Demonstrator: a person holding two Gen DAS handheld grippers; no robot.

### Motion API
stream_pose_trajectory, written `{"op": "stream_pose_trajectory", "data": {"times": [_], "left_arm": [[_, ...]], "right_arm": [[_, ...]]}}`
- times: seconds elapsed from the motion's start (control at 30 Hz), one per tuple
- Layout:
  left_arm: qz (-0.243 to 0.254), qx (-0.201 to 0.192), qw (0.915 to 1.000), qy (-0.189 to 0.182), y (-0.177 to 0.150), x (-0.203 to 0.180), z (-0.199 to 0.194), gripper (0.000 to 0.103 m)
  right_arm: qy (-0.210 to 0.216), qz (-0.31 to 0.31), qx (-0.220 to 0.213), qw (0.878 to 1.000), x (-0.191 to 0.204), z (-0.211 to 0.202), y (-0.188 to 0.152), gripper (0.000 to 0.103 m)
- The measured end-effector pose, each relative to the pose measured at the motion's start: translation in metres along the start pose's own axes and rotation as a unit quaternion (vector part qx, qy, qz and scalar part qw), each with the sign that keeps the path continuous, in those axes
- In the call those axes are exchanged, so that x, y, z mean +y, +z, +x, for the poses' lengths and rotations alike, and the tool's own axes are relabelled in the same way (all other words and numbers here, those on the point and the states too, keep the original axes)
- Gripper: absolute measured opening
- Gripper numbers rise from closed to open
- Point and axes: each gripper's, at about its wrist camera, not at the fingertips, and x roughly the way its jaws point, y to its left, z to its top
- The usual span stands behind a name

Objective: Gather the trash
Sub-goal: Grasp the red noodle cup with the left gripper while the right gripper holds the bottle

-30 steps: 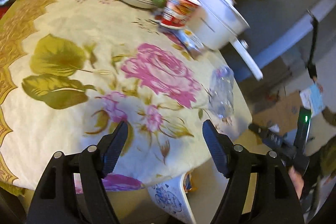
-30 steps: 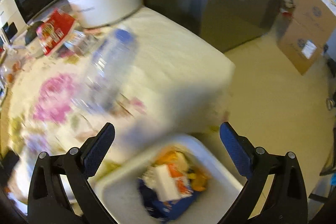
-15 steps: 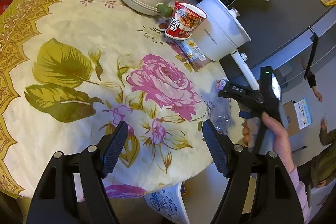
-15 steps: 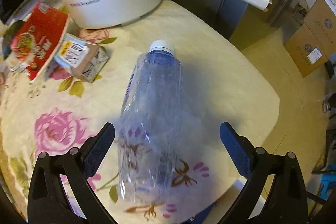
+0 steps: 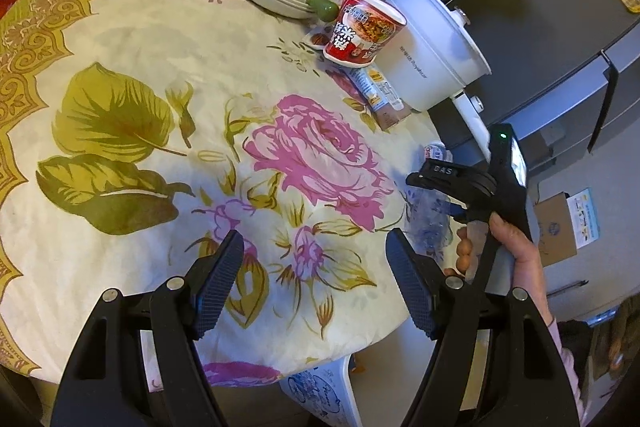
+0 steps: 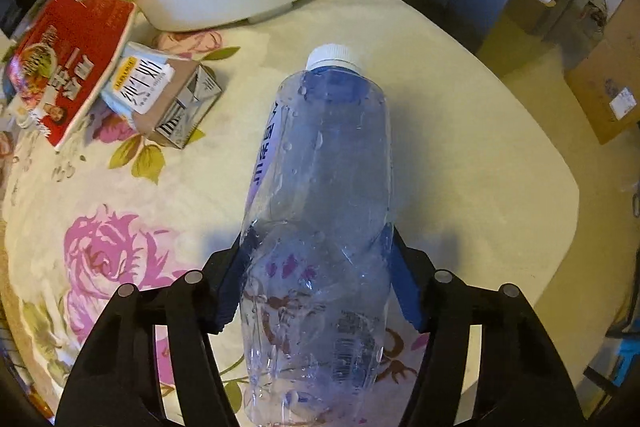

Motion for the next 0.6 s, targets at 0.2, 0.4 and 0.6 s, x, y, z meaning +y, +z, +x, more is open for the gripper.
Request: {"op": "stream_pose_trajectory", "data": {"times": [0.2, 0.4, 0.6], "left_arm": [[-0.008, 0.004, 1.0, -0.003, 0.016, -0.017, 0.025, 0.072], [0.009, -0.044, 0.9989, -0.013, 0.063, -0.051, 0.045, 0.072], [0.069, -0.084, 0.9936, 0.03, 0.123, -0.062, 0.09, 0.08]], "right_arm": [[0.06, 0.005, -0.043, 0.997, -0.027, -0.036, -0.025, 0.06], [0.155, 0.057, -0.058, 0.985, -0.071, -0.067, -0.051, 0.06], [0.172, 0.049, -0.066, 0.982, -0.077, -0.07, -0.051, 0.06]]}}
